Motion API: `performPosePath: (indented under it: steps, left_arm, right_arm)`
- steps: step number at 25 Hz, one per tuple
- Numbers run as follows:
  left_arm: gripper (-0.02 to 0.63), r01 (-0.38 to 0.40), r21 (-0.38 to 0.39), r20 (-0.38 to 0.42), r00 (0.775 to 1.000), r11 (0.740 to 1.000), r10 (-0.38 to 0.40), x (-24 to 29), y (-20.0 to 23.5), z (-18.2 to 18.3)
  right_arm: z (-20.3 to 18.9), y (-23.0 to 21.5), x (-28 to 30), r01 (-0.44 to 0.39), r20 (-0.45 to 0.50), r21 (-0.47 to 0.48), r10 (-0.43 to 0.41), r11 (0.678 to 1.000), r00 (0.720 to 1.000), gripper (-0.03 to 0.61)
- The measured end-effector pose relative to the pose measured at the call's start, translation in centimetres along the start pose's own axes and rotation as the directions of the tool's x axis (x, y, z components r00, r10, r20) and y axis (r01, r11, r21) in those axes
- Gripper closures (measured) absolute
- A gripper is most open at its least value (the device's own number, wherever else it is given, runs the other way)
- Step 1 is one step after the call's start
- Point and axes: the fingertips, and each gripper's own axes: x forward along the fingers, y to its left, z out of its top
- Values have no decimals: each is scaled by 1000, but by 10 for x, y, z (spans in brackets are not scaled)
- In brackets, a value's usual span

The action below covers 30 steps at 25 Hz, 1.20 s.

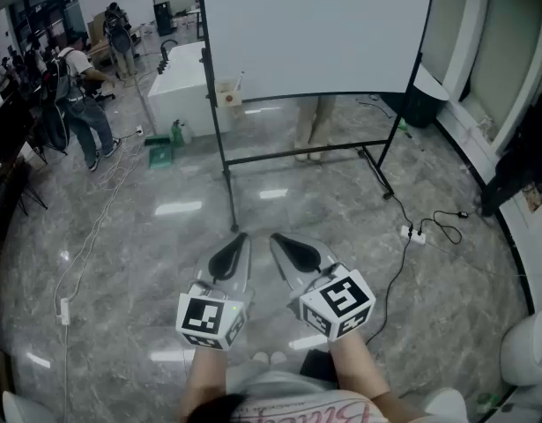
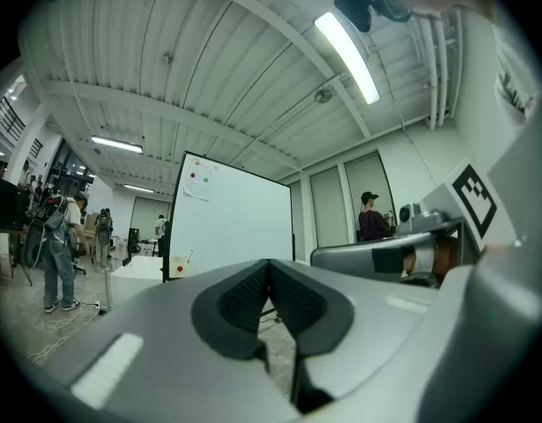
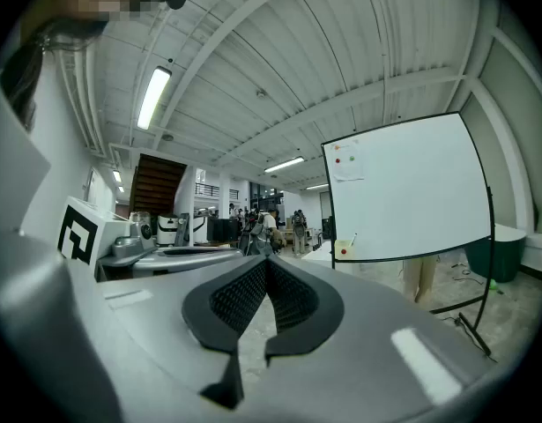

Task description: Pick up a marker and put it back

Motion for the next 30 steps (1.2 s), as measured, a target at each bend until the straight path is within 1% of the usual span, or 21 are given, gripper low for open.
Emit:
performPosePath:
  steps: [5,10,12,15,17,23,30]
  left_arm:
    - [614,10,13,33,999,1000,-10,6,-4,12]
    - [614,5,-12,35,999,1000,-4,6,-1,13]
    - [614,4,-20,38,999,1000,-3,8,-1,11]
    - [614,1,-36,39,999,999,1,11,2,6]
    - [614,-2,-45,32,999,999,4,15,6,2]
    - [614,11,-48,52,999,999,-8,42,25,1]
    - [614,26,-53,66,998,998,-22,101,77,8]
  right_arm:
    - [7,-8,4,9,7,-18,-9,1000,1000,578]
    - [2,-4,5,4,-11,-41,-5,999,1000,578]
    - [0,-8,3,17,-12,-41,-17,999,1000,578]
    - [1,-19,2,60,27,-34,-59,998,998,577]
    - [2,-24,5,63,42,-29,-62,998,997,577]
    - [0,-40,32,36,10,-44,-35,998,999,577]
    - [10,-70,97,13,-17,-81,-14,997,1000,577]
